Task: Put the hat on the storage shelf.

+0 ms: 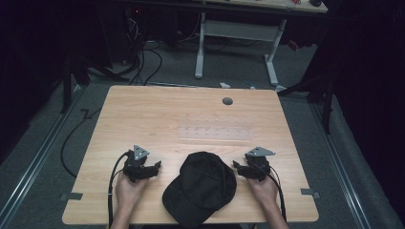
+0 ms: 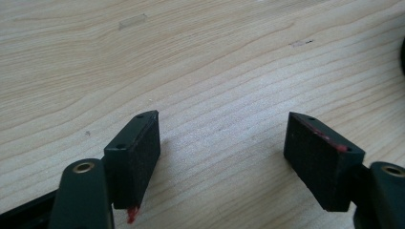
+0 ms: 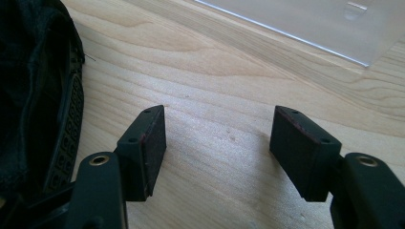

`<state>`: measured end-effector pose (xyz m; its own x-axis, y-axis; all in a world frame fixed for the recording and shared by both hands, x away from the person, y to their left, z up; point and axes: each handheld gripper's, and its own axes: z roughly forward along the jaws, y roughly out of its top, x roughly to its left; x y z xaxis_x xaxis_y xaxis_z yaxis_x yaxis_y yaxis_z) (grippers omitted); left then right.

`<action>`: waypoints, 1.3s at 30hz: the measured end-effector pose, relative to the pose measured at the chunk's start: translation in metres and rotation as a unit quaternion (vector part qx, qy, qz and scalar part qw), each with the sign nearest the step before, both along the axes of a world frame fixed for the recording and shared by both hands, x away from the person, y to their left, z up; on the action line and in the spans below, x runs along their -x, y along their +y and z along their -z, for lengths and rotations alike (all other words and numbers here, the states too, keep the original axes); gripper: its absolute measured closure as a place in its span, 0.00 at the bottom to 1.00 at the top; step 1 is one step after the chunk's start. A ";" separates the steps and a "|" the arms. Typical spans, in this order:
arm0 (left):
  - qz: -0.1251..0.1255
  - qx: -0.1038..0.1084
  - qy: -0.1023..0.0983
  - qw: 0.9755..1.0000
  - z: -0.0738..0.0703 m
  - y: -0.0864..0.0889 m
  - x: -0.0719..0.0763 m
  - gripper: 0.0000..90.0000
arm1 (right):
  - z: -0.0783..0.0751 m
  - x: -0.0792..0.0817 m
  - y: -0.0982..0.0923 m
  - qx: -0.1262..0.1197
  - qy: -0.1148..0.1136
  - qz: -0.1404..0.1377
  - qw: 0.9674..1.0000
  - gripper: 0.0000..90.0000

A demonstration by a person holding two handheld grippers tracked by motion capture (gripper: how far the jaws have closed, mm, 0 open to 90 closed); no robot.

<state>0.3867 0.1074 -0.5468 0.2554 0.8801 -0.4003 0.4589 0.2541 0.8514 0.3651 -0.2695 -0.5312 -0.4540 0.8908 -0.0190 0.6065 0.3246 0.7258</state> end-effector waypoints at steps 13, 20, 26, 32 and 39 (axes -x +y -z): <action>-0.001 0.000 0.001 1.000 0.000 0.000 0.000 0.31 | 0.000 0.000 0.000 -0.002 0.001 0.001 1.000 0.42; -0.002 -0.002 0.002 1.000 0.000 0.000 0.001 0.30 | 0.000 0.000 0.000 -0.003 0.002 0.004 1.000 0.42; -0.003 0.000 0.002 1.000 0.000 0.001 0.001 0.30 | -0.003 0.004 -0.001 -0.001 0.009 0.017 1.000 0.51; -0.003 0.001 0.002 1.000 0.000 0.001 0.001 0.30 | -0.014 0.016 -0.006 -0.018 -0.004 0.018 1.000 0.53; -0.004 0.000 0.002 1.000 0.000 0.001 0.001 0.30 | -0.036 0.038 -0.010 -0.044 -0.026 0.005 0.999 0.55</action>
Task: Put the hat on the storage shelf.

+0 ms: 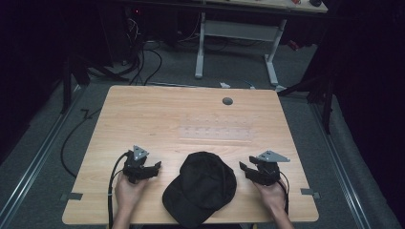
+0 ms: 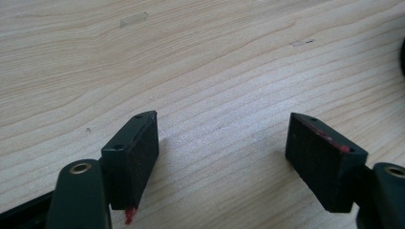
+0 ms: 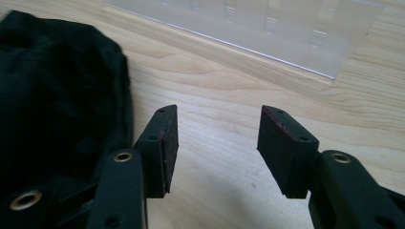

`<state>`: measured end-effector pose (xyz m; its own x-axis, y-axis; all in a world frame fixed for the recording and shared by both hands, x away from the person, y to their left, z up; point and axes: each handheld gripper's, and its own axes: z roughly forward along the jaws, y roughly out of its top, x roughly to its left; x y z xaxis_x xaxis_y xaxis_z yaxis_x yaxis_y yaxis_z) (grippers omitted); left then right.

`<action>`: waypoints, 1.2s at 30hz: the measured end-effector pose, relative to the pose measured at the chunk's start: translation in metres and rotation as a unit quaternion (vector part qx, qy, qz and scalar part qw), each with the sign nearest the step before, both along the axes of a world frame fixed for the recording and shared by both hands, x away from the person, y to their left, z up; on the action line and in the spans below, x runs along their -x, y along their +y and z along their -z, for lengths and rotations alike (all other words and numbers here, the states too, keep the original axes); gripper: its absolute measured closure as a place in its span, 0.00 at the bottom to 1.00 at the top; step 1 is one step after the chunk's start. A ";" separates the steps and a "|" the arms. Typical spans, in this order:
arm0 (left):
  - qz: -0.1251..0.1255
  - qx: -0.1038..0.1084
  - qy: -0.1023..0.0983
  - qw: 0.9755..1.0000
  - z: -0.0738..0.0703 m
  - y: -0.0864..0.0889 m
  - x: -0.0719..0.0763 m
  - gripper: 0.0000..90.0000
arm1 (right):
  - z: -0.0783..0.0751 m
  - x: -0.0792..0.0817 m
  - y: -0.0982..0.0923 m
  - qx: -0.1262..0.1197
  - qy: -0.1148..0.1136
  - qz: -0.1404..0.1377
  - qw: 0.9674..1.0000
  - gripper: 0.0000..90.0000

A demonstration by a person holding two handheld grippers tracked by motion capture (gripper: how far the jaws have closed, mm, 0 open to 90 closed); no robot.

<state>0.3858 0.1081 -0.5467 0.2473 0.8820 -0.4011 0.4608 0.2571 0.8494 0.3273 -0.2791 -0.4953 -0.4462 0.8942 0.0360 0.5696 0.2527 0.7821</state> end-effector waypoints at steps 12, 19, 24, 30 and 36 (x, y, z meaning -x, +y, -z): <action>-0.001 0.002 0.000 1.000 0.000 0.000 0.000 0.31 | -0.004 0.020 0.022 0.001 0.021 -0.056 0.998 0.57; -0.002 0.002 0.000 1.000 0.000 0.000 0.000 0.31 | 0.007 0.018 0.033 0.008 0.042 -0.070 0.997 0.56; -0.003 0.004 0.000 1.000 0.000 0.000 0.000 0.31 | 0.013 0.016 0.041 0.011 0.057 -0.074 0.996 0.55; -0.002 0.004 0.001 1.000 0.000 0.001 0.000 0.31 | 0.021 0.013 0.048 0.028 0.073 -0.075 0.994 0.56; -0.003 0.007 0.001 1.000 -0.001 0.001 0.000 0.31 | 0.026 0.014 0.053 0.067 0.062 -0.079 0.993 0.60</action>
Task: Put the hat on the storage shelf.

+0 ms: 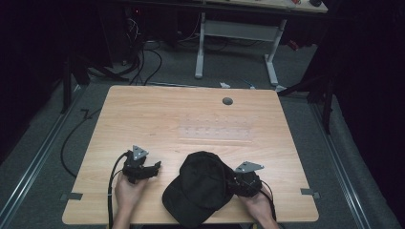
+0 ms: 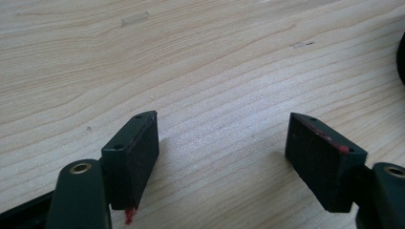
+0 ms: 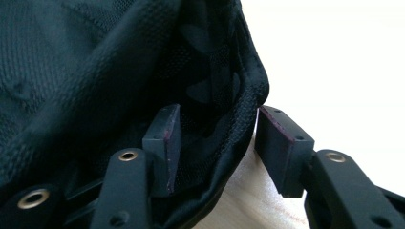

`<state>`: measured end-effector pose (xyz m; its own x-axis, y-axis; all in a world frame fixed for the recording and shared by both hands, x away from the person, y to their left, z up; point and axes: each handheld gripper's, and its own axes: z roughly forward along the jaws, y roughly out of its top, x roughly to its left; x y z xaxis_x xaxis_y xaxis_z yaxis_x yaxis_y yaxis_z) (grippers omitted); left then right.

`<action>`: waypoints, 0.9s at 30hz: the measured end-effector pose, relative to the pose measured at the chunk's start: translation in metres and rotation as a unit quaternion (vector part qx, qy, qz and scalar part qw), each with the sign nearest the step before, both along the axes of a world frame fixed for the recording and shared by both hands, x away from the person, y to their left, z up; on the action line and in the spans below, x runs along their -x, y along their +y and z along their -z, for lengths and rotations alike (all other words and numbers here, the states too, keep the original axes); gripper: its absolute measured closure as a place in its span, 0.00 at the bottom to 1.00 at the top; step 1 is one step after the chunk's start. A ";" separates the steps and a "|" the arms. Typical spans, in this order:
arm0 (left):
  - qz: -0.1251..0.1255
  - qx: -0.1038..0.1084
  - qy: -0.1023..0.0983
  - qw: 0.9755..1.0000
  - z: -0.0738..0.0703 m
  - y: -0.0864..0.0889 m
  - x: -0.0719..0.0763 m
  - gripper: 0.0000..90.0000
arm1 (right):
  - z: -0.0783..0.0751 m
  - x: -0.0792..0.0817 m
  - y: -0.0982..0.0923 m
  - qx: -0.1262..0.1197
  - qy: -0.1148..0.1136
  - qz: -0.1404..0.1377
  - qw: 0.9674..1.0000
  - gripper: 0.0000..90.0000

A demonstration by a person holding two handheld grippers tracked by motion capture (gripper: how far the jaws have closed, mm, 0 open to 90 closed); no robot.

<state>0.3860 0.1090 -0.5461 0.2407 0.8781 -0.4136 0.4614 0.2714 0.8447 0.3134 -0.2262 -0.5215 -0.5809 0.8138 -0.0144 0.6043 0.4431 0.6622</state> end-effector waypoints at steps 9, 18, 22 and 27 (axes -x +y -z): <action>0.001 -0.001 0.000 1.000 0.000 0.000 0.000 0.30 | 0.002 0.002 0.000 -0.003 -0.015 -0.017 1.000 0.81; 0.000 0.002 0.000 1.000 0.000 0.001 0.000 0.31 | 0.002 0.003 0.002 0.006 -0.029 -0.015 0.999 0.93; 0.000 0.000 0.000 1.000 0.000 0.000 0.000 0.31 | 0.003 0.000 0.001 0.002 -0.030 -0.017 0.999 0.94; 0.000 -0.002 0.000 1.000 0.000 0.000 0.000 0.31 | 0.001 -0.005 -0.002 -0.009 -0.032 -0.018 0.999 0.94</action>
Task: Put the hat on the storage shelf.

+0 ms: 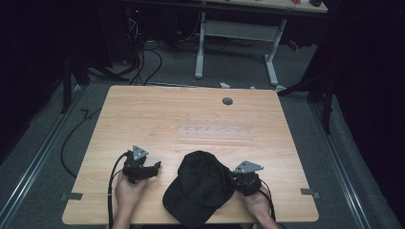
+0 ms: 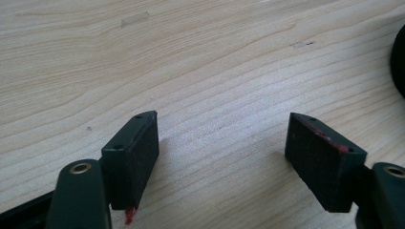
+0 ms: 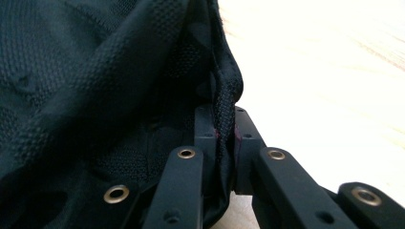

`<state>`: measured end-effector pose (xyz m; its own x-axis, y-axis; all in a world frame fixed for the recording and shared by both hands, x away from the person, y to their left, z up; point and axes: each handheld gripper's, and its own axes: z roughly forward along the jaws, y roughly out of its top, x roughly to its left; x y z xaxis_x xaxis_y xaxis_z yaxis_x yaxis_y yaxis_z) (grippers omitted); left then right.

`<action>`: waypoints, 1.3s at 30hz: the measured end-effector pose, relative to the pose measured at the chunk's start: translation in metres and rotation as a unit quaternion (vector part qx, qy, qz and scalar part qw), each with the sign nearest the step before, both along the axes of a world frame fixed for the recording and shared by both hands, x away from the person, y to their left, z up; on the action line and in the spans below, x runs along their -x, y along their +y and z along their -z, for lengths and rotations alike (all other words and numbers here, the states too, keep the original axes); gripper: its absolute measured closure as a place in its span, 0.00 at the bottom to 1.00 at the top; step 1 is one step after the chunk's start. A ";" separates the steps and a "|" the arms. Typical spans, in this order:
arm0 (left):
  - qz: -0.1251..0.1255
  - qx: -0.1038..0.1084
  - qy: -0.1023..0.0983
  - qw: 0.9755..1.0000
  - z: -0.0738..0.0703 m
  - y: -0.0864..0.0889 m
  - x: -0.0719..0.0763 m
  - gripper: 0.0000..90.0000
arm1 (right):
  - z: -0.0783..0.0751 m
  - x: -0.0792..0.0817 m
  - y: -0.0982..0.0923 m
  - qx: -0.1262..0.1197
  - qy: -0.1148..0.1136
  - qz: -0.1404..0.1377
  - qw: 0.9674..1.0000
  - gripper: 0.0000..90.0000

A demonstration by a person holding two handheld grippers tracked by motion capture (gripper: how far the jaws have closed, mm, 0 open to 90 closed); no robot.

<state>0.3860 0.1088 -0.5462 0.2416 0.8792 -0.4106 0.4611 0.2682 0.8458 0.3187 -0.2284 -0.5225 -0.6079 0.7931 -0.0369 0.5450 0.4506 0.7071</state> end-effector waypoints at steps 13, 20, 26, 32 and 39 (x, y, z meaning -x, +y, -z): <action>0.000 -0.007 -0.001 1.000 0.001 -0.001 0.000 0.30 | -0.023 -0.009 -0.009 -0.030 -0.019 -0.003 0.999 0.94; 0.001 -0.008 -0.001 1.000 0.001 -0.001 0.000 0.29 | -0.037 -0.014 -0.014 -0.043 -0.030 -0.009 0.999 0.94; 0.001 -0.008 -0.001 1.000 0.001 -0.001 0.000 0.29 | -0.047 -0.018 -0.017 -0.043 -0.035 -0.013 0.998 0.94; 0.001 -0.007 -0.001 1.000 0.001 -0.002 0.000 0.29 | -0.055 -0.021 -0.018 -0.048 -0.041 -0.016 0.998 0.94; 0.002 -0.008 0.000 1.000 0.001 -0.002 0.000 0.28 | -0.069 -0.024 -0.021 -0.056 -0.051 -0.022 0.997 0.94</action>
